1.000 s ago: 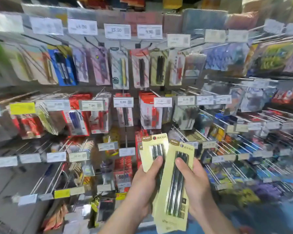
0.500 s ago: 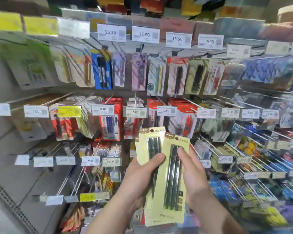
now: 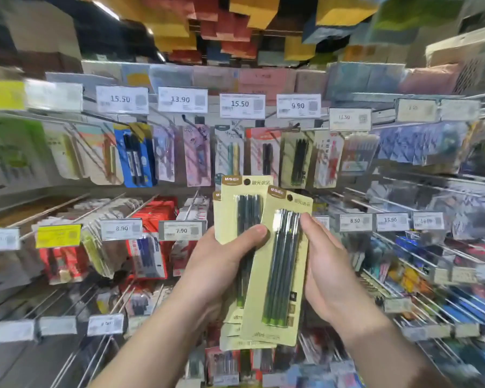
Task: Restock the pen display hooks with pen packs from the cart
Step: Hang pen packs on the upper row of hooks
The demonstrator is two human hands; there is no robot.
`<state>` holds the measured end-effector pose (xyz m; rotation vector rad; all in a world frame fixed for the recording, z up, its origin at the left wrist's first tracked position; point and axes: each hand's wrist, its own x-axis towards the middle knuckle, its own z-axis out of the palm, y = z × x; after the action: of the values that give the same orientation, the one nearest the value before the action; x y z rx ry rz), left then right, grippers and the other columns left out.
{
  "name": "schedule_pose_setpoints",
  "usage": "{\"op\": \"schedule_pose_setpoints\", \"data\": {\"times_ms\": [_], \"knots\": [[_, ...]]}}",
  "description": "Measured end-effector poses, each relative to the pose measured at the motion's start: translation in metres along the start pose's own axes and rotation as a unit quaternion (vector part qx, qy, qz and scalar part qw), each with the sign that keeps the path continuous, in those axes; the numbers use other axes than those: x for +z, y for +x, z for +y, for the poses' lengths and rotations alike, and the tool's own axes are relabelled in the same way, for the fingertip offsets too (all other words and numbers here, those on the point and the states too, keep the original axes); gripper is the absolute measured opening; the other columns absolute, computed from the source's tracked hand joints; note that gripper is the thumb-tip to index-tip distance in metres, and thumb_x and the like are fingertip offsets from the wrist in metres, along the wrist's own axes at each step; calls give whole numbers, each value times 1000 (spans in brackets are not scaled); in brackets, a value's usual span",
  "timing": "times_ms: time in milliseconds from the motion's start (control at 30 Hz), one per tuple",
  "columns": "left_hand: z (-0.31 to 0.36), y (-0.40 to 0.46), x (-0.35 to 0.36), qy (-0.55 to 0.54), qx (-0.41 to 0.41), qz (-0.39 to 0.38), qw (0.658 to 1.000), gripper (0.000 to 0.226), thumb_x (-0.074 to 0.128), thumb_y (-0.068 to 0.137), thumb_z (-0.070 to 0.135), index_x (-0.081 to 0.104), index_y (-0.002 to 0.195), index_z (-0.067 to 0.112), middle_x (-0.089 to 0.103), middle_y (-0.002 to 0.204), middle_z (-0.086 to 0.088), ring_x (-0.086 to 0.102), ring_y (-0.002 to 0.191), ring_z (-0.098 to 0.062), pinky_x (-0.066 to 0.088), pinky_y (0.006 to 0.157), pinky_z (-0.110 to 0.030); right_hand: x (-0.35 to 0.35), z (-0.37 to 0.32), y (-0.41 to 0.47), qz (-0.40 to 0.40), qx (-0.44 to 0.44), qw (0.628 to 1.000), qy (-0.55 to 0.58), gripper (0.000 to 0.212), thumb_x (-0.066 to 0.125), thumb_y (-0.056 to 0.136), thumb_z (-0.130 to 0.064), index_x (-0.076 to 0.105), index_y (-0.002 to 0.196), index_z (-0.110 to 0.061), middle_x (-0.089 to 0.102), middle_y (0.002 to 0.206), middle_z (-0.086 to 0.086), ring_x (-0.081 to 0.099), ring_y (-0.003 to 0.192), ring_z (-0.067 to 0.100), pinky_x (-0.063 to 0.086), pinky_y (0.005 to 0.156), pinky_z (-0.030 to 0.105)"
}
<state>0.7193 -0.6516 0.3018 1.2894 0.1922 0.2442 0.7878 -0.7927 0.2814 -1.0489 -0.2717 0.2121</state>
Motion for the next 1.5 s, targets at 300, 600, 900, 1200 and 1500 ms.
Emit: {"op": "schedule_pose_setpoints", "data": {"times_ms": [300,600,900,1200,1500], "knots": [[16,49,55,36,36,21,998,28,76,89,32,72,112,18,81,92,-5,79,80,-20,60,61,-29,-22,-52,83,10,2,1000,-11,90,86,58,-67,60,138,-34,68,135,6,66,122,31,49,105,62],[29,87,54,49,5,48,998,33,78,86,37,71,109,14,80,84,-8,77,68,-21,60,54,-32,-62,-104,141,33,-61,994,-87,16,61,102,-27,71,111,-18,78,95,4,75,82,17,59,80,39],[34,111,40,31,-6,37,999,32,79,87,32,70,109,11,80,82,-10,76,63,-21,59,51,-30,-47,-117,173,100,-192,965,-145,12,59,103,-19,59,91,-18,75,77,-6,72,81,16,57,83,40],[34,127,32,39,-8,-6,999,35,77,87,36,70,112,14,81,90,-11,79,76,-25,62,62,-34,-41,-119,180,130,-233,948,-173,27,56,104,-16,62,78,-17,70,68,-12,67,74,9,54,73,31],[29,139,30,19,-15,-3,1000,39,78,85,35,70,114,11,80,91,-13,79,76,-26,62,58,-33,-58,-128,209,127,-148,968,-156,31,45,97,-10,70,115,-16,74,111,7,66,113,33,51,103,58]]}}
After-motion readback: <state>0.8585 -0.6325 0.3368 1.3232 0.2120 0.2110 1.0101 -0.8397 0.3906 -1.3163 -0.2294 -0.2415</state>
